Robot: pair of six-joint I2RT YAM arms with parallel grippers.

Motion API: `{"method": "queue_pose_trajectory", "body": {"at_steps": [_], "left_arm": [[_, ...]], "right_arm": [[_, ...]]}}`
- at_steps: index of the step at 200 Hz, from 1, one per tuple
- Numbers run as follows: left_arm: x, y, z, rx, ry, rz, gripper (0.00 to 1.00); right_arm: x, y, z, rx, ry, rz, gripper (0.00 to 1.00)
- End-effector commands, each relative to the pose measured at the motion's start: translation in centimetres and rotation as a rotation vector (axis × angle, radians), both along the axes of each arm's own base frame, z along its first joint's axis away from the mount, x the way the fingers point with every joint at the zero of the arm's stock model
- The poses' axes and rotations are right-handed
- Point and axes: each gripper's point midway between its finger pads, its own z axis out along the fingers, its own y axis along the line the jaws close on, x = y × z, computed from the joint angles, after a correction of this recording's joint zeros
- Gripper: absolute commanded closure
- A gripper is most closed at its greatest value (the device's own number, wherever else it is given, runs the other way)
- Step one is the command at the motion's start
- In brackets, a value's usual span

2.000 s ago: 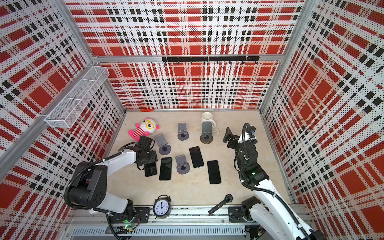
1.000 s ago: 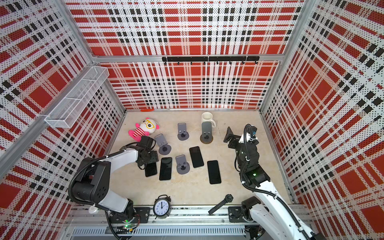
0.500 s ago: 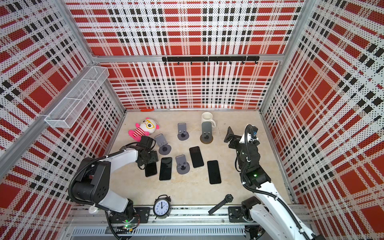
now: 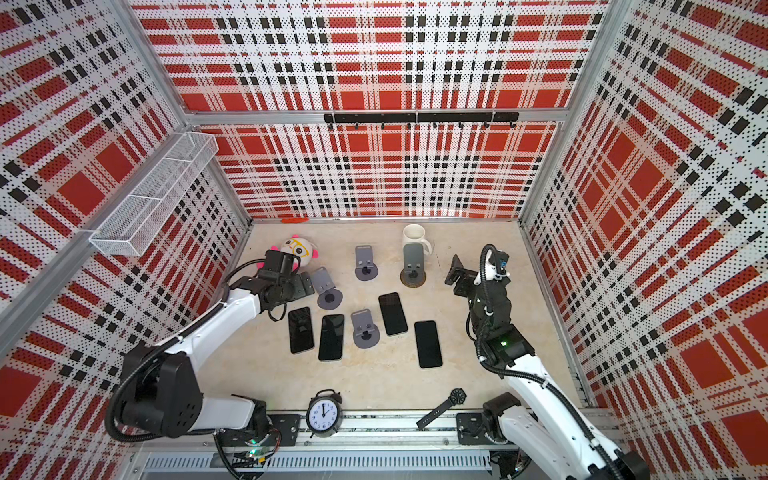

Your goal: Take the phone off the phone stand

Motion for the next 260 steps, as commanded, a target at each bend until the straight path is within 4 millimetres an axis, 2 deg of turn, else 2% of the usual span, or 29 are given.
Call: {"method": "queue_pose_trajectory", "body": {"at_steps": [1,19,29,43,57,74,95,111,140,157,181,208,234,260], "left_arm": [[1.3,0.1,4.6,0.002,-0.181,0.022,0.02],[2.0,-0.8,7.8,-0.055,-0.353,0.000,0.02],[2.0,-0.3,9.1,-0.076,-0.437,0.028,0.02],[1.7,0.8,10.3,-0.098,-0.520,0.092,0.02],[1.7,1.1,11.1,-0.061,-0.601,0.062,0.02],[0.8,3.4,10.6,0.018,-0.653,0.166,0.02],[0.3,4.1,9.3,0.125,-0.689,0.135,0.02],[0.2,3.9,7.2,0.245,-0.684,0.031,0.02],[-0.3,6.0,5.3,0.295,-0.676,0.095,0.02],[-0.4,6.9,4.5,0.301,-0.700,0.096,0.02],[-0.6,6.3,3.5,0.337,-0.761,-0.003,0.02],[-1.5,6.0,3.7,0.341,-0.890,-0.027,0.02],[-0.3,5.9,3.8,0.343,-0.903,-0.073,0.02],[0.7,7.0,3.4,0.353,-0.902,-0.033,0.02]], "right_arm": [[0.8,0.2,-1.7,-0.007,0.047,-0.007,0.00],[1.4,0.8,-2.8,0.014,0.081,-0.007,0.00],[1.6,1.1,-3.2,0.000,0.102,-0.013,0.00],[1.7,1.2,-3.3,-0.023,0.109,-0.024,0.00],[1.2,0.6,-2.7,-0.037,0.082,-0.042,0.00],[0.1,-0.5,-1.6,-0.053,0.000,-0.075,0.00],[-1.1,-2.2,-1.5,-0.086,-0.053,-0.146,0.00],[-1.5,-4.0,-2.8,-0.122,-0.037,-0.243,0.00],[-1.8,-6.2,-5.3,-0.242,-0.040,-0.348,0.00],[-1.1,-8.1,-6.2,-0.293,0.028,-0.419,0.00],[0.6,-9.9,-7.7,-0.321,0.062,-0.435,0.00],[2.2,-9.3,-9.4,-0.350,0.039,-0.346,0.00],[2.7,-8.7,-11.2,-0.333,-0.010,-0.241,0.00],[3.6,-8.2,-13.0,-0.318,-0.045,-0.184,0.00]]}}
